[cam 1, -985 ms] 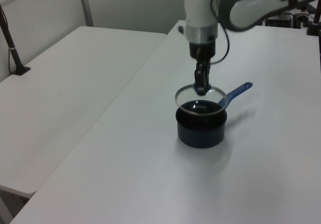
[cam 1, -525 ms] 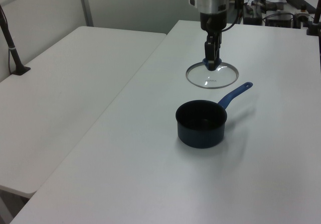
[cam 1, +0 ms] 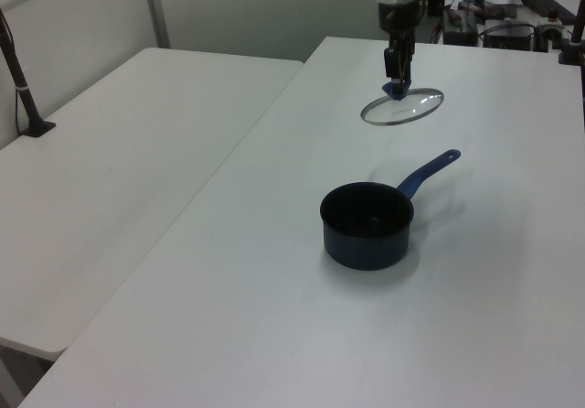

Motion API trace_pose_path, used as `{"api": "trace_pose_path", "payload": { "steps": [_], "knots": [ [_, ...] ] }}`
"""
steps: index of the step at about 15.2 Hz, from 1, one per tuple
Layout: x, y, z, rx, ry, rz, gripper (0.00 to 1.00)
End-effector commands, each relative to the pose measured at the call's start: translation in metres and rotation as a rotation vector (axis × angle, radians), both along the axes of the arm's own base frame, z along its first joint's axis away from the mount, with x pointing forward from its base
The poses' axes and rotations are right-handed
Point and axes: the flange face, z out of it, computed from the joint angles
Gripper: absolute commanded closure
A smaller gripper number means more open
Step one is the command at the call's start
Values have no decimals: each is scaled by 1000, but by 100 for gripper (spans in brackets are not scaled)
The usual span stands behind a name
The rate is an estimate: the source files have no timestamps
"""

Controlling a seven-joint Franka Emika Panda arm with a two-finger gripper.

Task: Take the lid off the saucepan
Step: 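Carry the lid beside the saucepan and lower it onto the table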

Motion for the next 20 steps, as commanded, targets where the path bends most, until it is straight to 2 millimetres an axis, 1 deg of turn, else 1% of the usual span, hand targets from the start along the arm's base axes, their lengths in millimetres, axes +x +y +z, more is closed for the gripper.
{"api": "trace_pose_path", "payload": {
  "steps": [1, 2, 4, 5, 7, 9, 12, 14, 15, 17, 19, 20],
  "knots": [
    [19, -2, -40, -46, -15, 13, 76],
    [23, -1, -55, -51, -8, -1, 76],
    [27, 2, -78, -54, 5, -22, 77],
    [29, 2, -86, -56, 16, -23, 78],
    [33, 0, -88, -56, -8, -29, 80],
    [37, -6, -88, -58, -38, -39, 83],
    [39, -11, -102, -76, -27, -34, 84],
    [37, -14, -116, -89, -6, -31, 84],
    [38, -20, -123, -89, -7, -38, 84],
    [41, -30, -129, -89, -23, -51, 84],
    [43, -52, -133, -96, -32, -78, 84],
    [44, -59, -133, -98, -39, -85, 84]
  ]
}}
